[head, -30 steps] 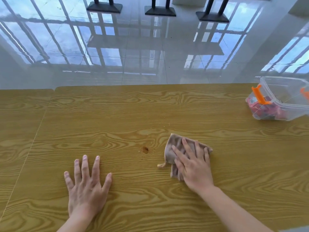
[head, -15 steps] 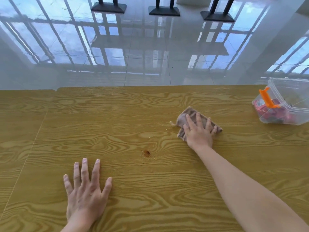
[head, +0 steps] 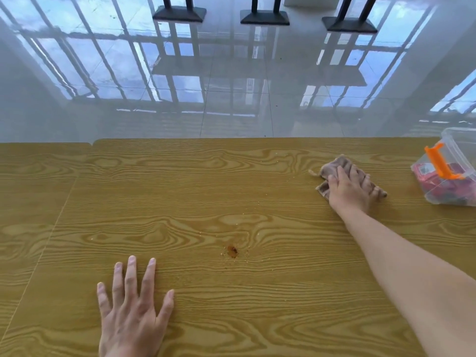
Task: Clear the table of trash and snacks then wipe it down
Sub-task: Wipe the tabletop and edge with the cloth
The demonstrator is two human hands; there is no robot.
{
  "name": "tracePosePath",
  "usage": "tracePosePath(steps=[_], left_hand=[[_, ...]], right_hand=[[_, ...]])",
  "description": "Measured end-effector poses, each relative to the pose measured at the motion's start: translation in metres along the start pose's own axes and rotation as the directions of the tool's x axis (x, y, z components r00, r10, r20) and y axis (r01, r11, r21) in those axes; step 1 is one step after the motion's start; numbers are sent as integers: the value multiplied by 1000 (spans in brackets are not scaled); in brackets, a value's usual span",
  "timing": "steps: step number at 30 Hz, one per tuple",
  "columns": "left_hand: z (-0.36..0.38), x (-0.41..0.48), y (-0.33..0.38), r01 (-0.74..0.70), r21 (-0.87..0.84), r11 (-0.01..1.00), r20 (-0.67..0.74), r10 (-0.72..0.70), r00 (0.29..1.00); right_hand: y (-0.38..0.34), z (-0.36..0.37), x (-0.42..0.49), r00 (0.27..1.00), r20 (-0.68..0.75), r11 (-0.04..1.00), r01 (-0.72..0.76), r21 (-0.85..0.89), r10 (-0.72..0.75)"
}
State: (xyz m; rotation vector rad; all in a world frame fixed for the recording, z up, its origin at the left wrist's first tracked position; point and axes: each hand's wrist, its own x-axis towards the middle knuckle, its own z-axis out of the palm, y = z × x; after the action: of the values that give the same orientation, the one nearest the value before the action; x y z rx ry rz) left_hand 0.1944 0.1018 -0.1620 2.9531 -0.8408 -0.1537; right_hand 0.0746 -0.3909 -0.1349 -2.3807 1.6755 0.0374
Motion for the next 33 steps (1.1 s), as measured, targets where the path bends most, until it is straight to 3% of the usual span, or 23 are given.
tracePosePath(steps=[3, 6, 8, 10, 12, 13, 16, 20, 24, 26, 28, 31, 33], left_hand=[[-2, 0, -1, 5, 8, 1000, 31, -6, 1000], [-3, -1, -1, 17, 10, 1000, 44, -18, 999], [-3, -2, 0, 21, 15, 1000, 50, -22, 999], [-4, -3, 0, 21, 16, 1000, 57, -22, 998], [-5, -3, 0, 20, 14, 1000, 60, -21, 998], [-5, -3, 0, 21, 13, 1000, 60, -22, 998], [-8, 0, 1, 9, 7, 1000, 73, -10, 997], [-13, -1, 2, 2, -4, 1000, 82, -2, 997], [-17, -1, 4, 6, -11, 1000, 96, -4, 995], [-20, -1, 5, 11, -15, 1000, 116, -9, 993], [-18, -2, 4, 14, -20, 1000, 114, -11, 993], [-18, -2, 3, 20, -9, 1000, 124, -19, 992], [-18, -2, 2, 24, -3, 1000, 132, -23, 991]], right_hand=[[-42, 11, -3, 987, 61, 986, 153, -69, -149], [-74, 21, -22, 926, 102, 924, 373, -87, -364], [-79, 21, -36, 835, 136, 832, 546, -96, -533], [-57, 17, -52, 686, 142, 682, 727, -79, -714], [-17, 14, -69, 594, 54, 590, 804, -69, -803], [4, 14, -79, 608, -20, 608, 791, -63, -794], [32, 23, -125, 752, -173, 758, 651, 41, -637], [2, 48, -205, 710, -215, 687, 704, 182, -671], [-53, 42, -206, 836, -195, 736, 546, 401, -513], [-74, 34, -178, 861, -231, 689, 502, 524, -452], [-85, 23, -139, 917, -273, 665, 399, 631, -290], [-95, 14, -87, 968, -226, 777, 226, 588, -111], [-109, 20, -74, 950, -221, 854, 297, 428, -219]])
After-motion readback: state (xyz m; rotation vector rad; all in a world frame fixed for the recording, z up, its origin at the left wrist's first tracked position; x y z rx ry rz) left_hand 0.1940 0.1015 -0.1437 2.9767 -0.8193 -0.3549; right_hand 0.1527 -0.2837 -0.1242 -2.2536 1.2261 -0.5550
